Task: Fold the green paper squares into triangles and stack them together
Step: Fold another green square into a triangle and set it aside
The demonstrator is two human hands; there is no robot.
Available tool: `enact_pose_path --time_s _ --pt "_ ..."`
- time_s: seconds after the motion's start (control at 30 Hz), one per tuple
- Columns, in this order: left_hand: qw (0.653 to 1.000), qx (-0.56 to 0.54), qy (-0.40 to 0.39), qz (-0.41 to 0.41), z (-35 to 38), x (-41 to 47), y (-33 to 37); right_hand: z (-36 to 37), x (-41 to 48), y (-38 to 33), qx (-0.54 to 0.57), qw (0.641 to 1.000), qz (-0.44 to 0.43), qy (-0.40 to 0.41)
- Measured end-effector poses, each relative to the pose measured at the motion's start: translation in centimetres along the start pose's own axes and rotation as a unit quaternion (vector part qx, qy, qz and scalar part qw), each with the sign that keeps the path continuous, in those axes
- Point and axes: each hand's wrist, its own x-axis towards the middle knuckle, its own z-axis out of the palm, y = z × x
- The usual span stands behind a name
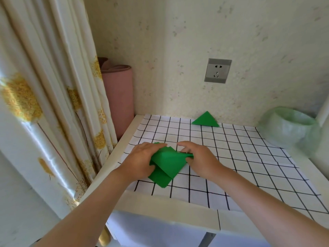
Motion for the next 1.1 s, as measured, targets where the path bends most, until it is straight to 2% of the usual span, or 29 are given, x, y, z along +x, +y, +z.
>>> enact_pose_path --time_s 0.17,0.3,0.5,0.63,0.73,0.9,1.03,1.1 --pt "0.998 0.0 0.032 0.048 0.9 1.0 1.9 -2.5 -2.0 0.3 0.013 0.998 0.047 -0.044" --pt "0.998 0.016 -0.058 0.034 1.8 1.3 3.7 -3.6 -3.4 1.6 -0.011 0.992 0.077 -0.104" --pt "0.99 0.033 -0.111 0.078 2.5 2.0 5.9 -4.7 -3.9 3.2 -0.052 0.989 0.102 -0.094" --pt "0.986 -0.055 -0.138 0.075 2.9 2.9 7.1 -5.6 -3.5 4.4 -0.061 0.988 0.119 -0.081" --pt "0.984 -0.099 -0.128 0.078 3.3 3.6 8.1 -6.5 -3.0 5.2 -0.073 0.986 0.135 -0.068" --pt "0.976 -0.192 -0.101 0.01 4.3 5.2 9.9 -8.0 -2.4 6.0 -0.041 0.983 0.167 -0.071" --pt "0.957 -0.273 -0.074 -0.059 4.8 6.5 10.9 -9.4 -2.9 6.1 0.09 0.981 0.162 -0.053" --pt "0.949 -0.294 -0.07 -0.085 5.0 7.1 11.1 -9.8 -3.6 6.1 0.106 0.984 0.132 -0.06"
